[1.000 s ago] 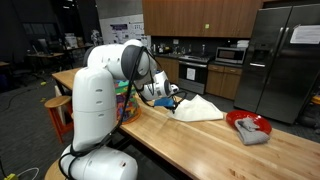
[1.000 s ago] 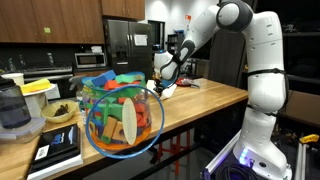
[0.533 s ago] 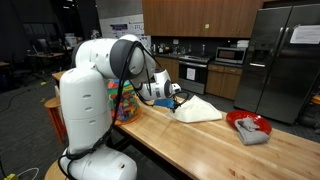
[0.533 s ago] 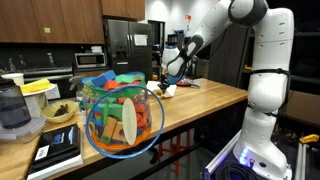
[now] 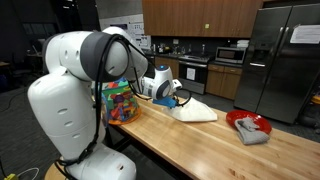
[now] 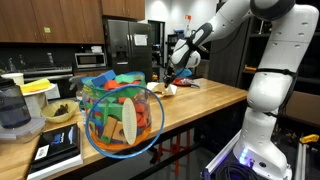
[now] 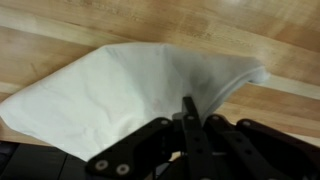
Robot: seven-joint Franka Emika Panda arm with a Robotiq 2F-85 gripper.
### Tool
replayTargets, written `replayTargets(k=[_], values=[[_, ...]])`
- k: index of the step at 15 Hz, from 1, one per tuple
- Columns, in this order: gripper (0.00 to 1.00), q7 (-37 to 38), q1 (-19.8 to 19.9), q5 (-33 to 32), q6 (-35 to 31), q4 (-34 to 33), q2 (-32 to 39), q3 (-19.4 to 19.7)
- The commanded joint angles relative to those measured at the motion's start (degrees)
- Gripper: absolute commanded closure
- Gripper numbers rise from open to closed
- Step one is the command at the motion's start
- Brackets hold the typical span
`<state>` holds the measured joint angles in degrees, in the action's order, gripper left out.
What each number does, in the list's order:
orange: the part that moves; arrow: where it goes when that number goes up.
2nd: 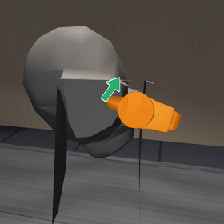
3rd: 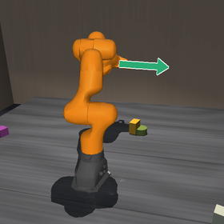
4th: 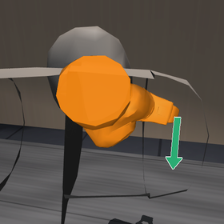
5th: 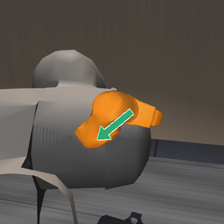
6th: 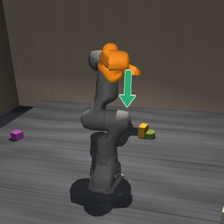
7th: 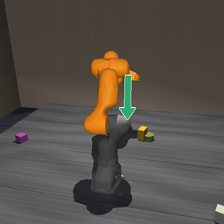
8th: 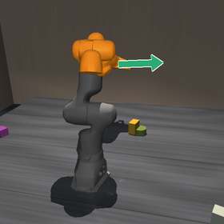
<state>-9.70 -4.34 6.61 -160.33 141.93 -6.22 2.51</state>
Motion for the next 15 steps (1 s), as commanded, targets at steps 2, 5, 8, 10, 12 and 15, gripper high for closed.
replayTargets(k=[2,5,8,10,12,15], values=[[0.99,-12.84,-3.84,10.42,3.54,3.77,-6.82,0.50],[0.99,-13.91,-6.39,10.98,5.29,3.59,-8.10,-0.78],[0.99,-12.72,-8.76,10.37,7.77,2.82,-8.41,-2.53],[0.99,-11.96,-9.40,9.39,8.78,2.50,-7.95,-3.74],[0.99,-10.76,-8.58,7.90,8.00,2.55,-7.06,-4.39],[0.99,-8.48,-5.62,6.07,7.70,3.50,-6.44,-3.13]])
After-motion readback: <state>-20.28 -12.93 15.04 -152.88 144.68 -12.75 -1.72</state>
